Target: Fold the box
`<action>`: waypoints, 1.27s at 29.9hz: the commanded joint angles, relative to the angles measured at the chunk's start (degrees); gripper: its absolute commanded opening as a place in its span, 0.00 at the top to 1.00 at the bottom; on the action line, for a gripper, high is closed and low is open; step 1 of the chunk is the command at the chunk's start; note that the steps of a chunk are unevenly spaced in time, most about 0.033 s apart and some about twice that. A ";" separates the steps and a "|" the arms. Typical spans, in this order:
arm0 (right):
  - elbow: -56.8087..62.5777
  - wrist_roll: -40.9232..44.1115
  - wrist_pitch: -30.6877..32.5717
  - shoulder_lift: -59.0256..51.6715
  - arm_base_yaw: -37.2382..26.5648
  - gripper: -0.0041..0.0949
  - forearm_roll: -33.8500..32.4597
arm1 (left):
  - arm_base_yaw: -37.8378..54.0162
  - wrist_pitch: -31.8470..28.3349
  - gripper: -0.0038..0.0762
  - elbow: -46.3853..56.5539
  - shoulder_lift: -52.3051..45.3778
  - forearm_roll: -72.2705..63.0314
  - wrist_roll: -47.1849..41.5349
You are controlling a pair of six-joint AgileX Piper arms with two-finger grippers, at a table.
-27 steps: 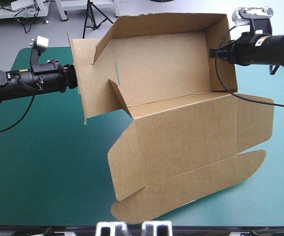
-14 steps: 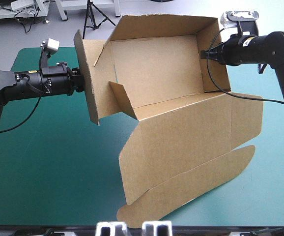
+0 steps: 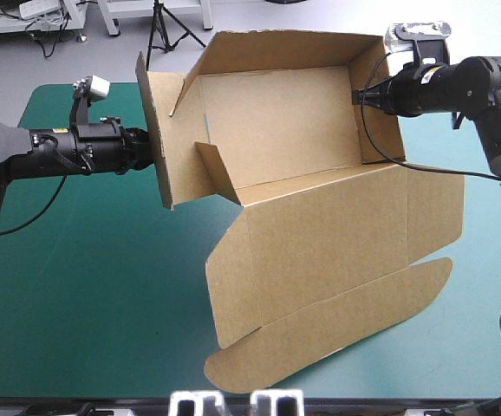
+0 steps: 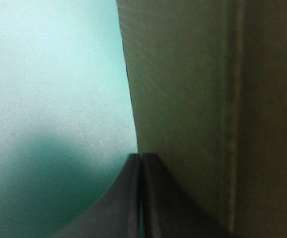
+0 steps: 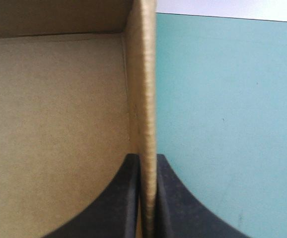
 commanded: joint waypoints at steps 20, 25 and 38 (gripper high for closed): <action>-1.68 2.43 -2.75 -1.85 -0.02 0.97 -3.96 | -0.79 -2.95 0.96 -1.66 -1.90 -8.15 -0.08; -1.68 2.43 -2.75 -1.85 -0.02 0.97 -2.77 | -0.79 -3.12 0.96 -1.66 -1.90 -8.10 0.15; -1.68 1.10 2.53 -1.96 -0.02 0.98 -2.77 | 2.72 -24.80 0.96 -1.76 -1.90 -16.14 6.17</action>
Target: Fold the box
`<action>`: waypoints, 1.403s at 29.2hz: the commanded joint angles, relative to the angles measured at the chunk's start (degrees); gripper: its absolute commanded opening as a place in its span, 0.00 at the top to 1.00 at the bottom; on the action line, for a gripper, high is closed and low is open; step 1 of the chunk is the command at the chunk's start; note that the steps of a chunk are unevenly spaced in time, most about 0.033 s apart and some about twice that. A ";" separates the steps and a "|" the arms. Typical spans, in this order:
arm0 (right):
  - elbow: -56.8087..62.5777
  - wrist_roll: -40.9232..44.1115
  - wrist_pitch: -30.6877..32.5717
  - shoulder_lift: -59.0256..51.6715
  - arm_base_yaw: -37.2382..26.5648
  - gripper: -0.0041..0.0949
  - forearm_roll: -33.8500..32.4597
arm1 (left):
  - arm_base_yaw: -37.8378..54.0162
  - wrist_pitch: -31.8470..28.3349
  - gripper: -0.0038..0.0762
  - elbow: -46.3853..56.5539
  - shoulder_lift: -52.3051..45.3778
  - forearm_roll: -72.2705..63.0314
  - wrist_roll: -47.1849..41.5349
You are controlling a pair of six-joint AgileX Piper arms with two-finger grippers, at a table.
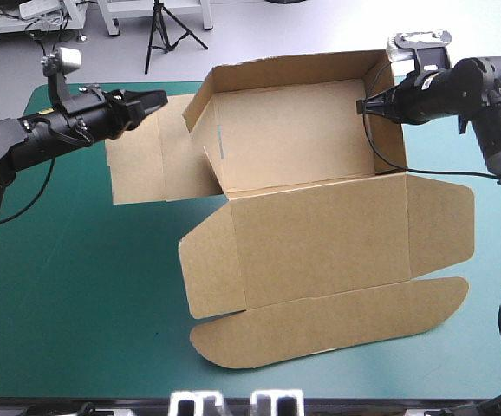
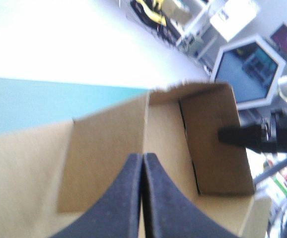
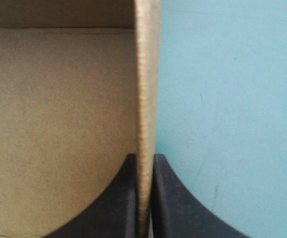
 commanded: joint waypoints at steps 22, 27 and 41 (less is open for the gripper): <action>-1.68 -0.46 -0.78 -13.20 -0.02 0.98 5.11 | 26.54 6.50 0.96 -1.76 3.38 -5.46 1.47; -1.68 0.05 -1.31 -16.11 -0.02 0.98 6.20 | 26.54 10.30 0.96 -1.76 5.62 -5.37 1.47; -1.68 -0.88 -7.70 -14.75 -0.02 0.98 13.33 | 21.39 22.94 0.96 -1.76 5.93 -17.07 1.47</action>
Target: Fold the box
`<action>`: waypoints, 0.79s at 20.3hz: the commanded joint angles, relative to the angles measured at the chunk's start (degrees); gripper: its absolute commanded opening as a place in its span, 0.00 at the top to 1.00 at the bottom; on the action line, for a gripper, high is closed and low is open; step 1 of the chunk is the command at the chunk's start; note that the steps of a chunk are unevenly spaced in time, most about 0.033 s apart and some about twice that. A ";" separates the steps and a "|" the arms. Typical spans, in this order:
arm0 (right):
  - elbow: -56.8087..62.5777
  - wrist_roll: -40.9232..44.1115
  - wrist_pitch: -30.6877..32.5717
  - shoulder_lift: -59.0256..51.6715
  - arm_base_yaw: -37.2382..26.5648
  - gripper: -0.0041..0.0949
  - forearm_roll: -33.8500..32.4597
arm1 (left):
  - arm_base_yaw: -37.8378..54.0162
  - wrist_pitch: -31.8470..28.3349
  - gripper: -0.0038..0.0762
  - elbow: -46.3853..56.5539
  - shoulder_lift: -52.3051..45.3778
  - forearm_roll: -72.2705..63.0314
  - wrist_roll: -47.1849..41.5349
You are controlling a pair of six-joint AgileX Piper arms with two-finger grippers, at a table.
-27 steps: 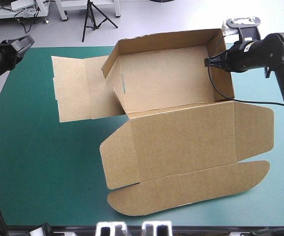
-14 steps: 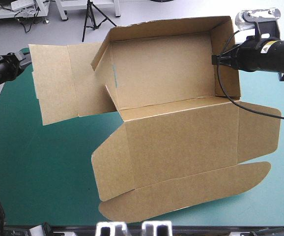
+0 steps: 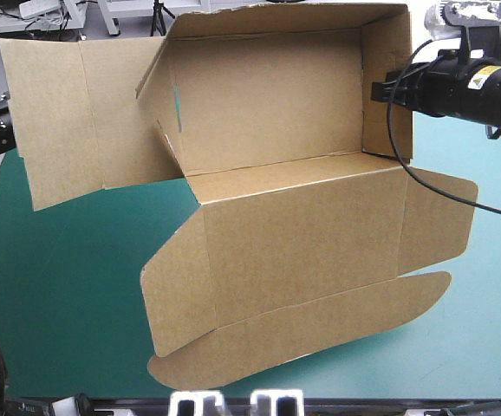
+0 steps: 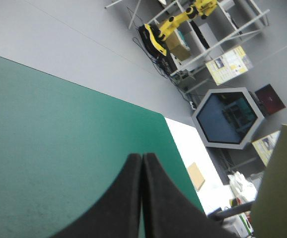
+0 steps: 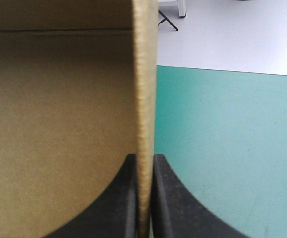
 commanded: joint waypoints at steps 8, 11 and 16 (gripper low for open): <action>-1.68 0.17 -8.22 5.79 -0.02 0.98 2.94 | -4.93 4.73 0.96 -1.71 -5.35 -5.39 -0.77; -1.68 -0.23 -9.23 7.43 -0.02 0.98 4.66 | -4.93 4.73 0.96 -1.71 -6.40 -5.06 -1.48; -1.68 -2.24 -10.98 9.12 -0.02 0.98 8.15 | -8.15 4.73 0.96 -1.71 -6.90 -3.43 -2.40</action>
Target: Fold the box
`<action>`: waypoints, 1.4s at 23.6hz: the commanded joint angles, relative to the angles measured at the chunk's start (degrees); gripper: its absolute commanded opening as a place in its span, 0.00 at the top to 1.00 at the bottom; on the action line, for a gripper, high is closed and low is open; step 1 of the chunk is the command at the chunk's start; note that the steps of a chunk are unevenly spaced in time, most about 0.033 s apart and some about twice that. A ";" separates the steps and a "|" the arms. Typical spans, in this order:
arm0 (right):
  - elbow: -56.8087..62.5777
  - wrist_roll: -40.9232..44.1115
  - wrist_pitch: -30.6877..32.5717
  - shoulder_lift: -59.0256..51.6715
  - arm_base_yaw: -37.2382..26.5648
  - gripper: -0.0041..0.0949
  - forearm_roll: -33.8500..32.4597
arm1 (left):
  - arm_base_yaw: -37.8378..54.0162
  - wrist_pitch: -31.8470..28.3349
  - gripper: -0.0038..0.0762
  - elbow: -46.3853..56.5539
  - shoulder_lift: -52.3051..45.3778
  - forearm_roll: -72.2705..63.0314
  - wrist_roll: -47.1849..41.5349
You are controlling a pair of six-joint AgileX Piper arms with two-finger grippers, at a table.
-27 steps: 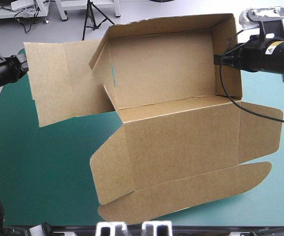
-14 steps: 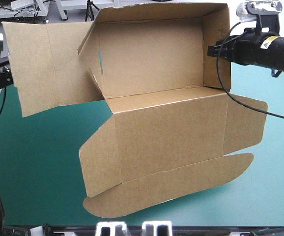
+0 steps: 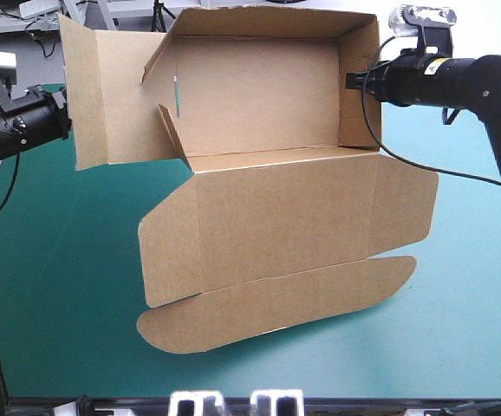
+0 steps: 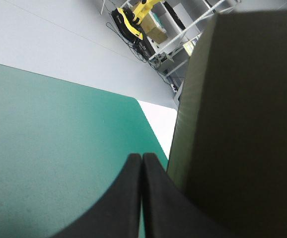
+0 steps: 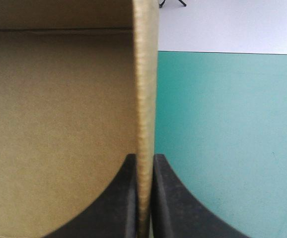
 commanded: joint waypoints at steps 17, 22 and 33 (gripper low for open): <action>-1.68 -1.69 -4.04 1.08 -0.02 0.98 4.05 | -3.34 4.23 0.96 -1.71 -4.74 -0.44 -0.60; -1.68 -1.69 -4.51 1.08 1.75 0.97 2.48 | -8.84 3.17 0.96 -1.71 -4.74 -0.09 -0.48; -1.68 0.44 -4.05 1.08 2.28 0.97 -2.20 | -11.11 1.86 0.96 -1.71 -6.94 2.09 -0.19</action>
